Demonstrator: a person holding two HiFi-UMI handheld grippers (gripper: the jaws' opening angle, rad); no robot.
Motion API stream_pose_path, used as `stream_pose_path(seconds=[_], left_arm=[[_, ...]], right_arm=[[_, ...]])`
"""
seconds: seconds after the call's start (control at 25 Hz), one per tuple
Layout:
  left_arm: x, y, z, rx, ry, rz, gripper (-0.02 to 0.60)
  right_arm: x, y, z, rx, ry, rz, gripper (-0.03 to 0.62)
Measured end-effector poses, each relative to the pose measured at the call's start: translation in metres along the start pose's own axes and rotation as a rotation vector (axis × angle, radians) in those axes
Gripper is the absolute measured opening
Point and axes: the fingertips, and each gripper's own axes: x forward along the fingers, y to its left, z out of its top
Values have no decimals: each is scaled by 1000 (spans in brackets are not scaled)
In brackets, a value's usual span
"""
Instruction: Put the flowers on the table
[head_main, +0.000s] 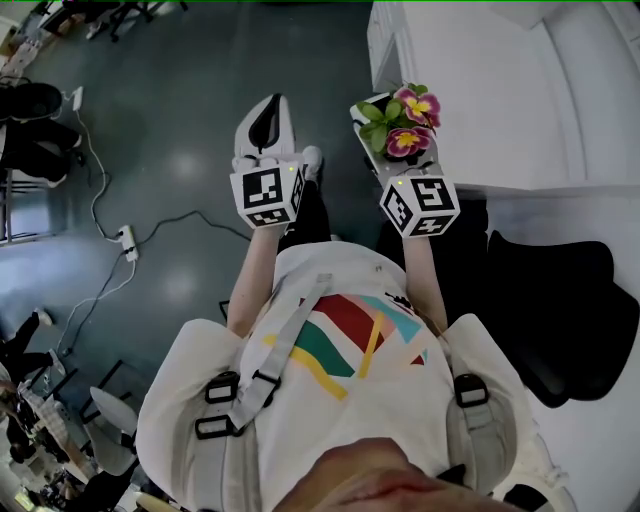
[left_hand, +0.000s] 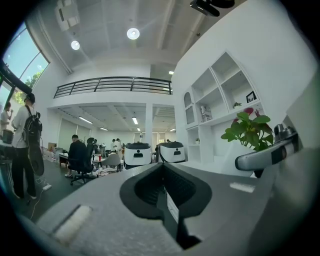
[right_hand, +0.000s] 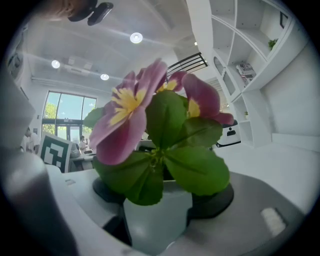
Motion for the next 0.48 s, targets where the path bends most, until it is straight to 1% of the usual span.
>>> stream_pose_path(seconds=[0.08,0.16,0.4,0.48], left_arm=[[23,8,2,-2,4,-7,5],[42,13,-4,-5,13,-14,5],[80,11,-40,6,27,-38,5],[102,18,-43,8,33,-46,5]], right_arm=[[21,-6,12,35,-7,17,330],[39,-13,15,51,-17,24,330],[70,-41,-13,99,-13,22,330],[90,-53,-15,97,3,13,330]])
